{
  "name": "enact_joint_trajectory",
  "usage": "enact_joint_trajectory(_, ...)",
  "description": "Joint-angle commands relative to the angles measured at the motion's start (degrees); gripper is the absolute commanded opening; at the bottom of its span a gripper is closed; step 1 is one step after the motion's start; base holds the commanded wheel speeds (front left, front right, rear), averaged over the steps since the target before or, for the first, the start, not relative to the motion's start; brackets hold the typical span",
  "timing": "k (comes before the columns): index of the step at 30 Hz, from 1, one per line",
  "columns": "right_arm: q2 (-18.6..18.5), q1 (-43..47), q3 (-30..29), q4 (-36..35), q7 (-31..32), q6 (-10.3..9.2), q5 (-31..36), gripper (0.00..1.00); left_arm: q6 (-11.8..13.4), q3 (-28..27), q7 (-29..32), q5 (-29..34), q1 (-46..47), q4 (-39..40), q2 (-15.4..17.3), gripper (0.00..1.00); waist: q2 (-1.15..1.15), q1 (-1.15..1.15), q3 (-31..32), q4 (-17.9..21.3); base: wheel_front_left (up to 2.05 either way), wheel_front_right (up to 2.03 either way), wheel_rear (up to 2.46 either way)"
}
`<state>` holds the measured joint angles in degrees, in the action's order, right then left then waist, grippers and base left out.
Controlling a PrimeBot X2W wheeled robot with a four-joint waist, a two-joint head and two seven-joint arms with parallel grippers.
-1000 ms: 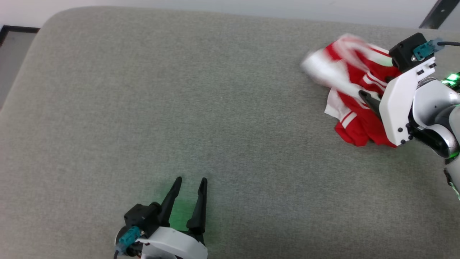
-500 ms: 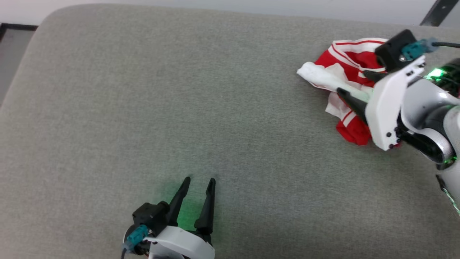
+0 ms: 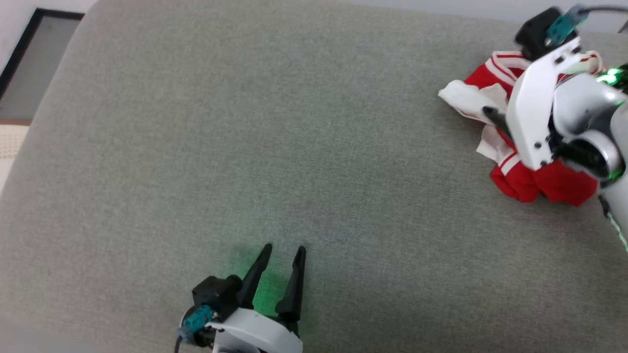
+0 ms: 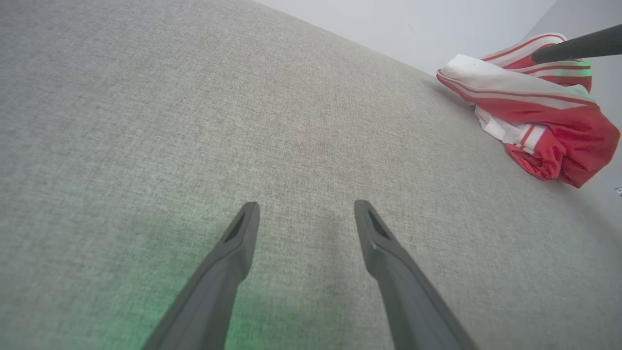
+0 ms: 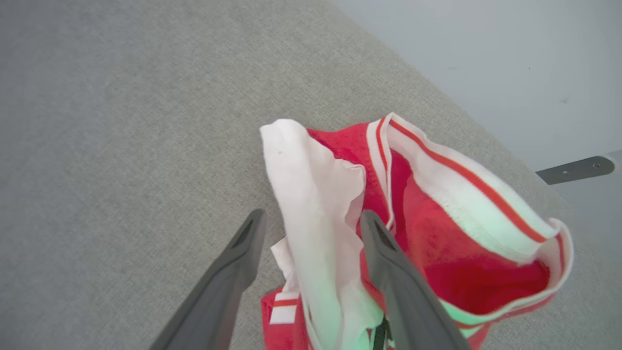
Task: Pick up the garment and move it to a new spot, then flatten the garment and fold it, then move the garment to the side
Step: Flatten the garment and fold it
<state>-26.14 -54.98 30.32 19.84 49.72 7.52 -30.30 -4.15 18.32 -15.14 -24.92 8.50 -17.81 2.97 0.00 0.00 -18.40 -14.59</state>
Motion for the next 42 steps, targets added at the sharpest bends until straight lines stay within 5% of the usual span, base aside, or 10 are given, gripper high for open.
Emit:
enact_joint_trajectory(1, 0.5, -0.9, -0.2, 1.5, 0.1, -0.06, 0.4, 1.00, -0.3, 0.3, 0.0, -0.6, 0.9, 0.0, -0.1, 1.00, 0.00, 0.00, -0.9, -0.8, 0.00, 0.00, 0.00)
enact_joint_trajectory(17, 2.5, -5.7, 4.2, 13.5, -1.3, -0.07, -0.2, 0.98, 0.7, 2.7, 0.0, -2.5, 2.7, -0.4, -0.1, 1.00, 0.00, 0.00, -3.5, -1.4, 0.00, 0.00, 0.00)
enact_joint_trajectory(18, 2.4, -5.9, 4.9, 13.5, -1.2, -0.06, -0.5, 0.51, 0.7, 2.8, 0.0, -2.6, 2.8, -0.5, -0.1, 1.00, 0.00, 0.00, -3.6, -1.4, 0.00, 0.00, 0.00)
enact_joint_trajectory(22, 1.7, -6.5, 7.0, 14.0, -0.8, -0.07, -1.8, 0.30, 0.7, 3.2, 0.0, -2.9, 3.4, -0.8, -0.1, 1.00, 0.00, 0.00, -3.8, -1.5, 0.00, 0.00, 0.00)
enact_joint_trajectory(25, 1.4, -6.7, 8.6, 14.1, -0.5, -0.06, -3.0, 0.00, 0.7, 3.3, 0.0, -3.3, 3.8, -0.9, -0.1, 1.00, 0.00, 0.00, -3.8, -1.5, 0.00, 0.00, 0.00)
enact_joint_trajectory(36, 0.8, -7.0, 7.5, 9.9, -8.5, -0.07, -6.0, 0.00, 1.1, 1.7, 0.0, -2.2, 2.4, -1.5, -0.1, 1.00, 0.00, 0.00, -1.8, 0.2, 0.00, 0.00, 0.00)
enact_joint_trajectory(42, -4.4, -1.9, 2.2, 1.8, -9.9, -0.07, -4.0, 0.00, 0.8, -0.1, 0.0, -0.6, 1.1, -1.6, -0.1, 1.00, 0.00, 0.00, 0.1, 3.4, 0.00, 0.00, 0.00)
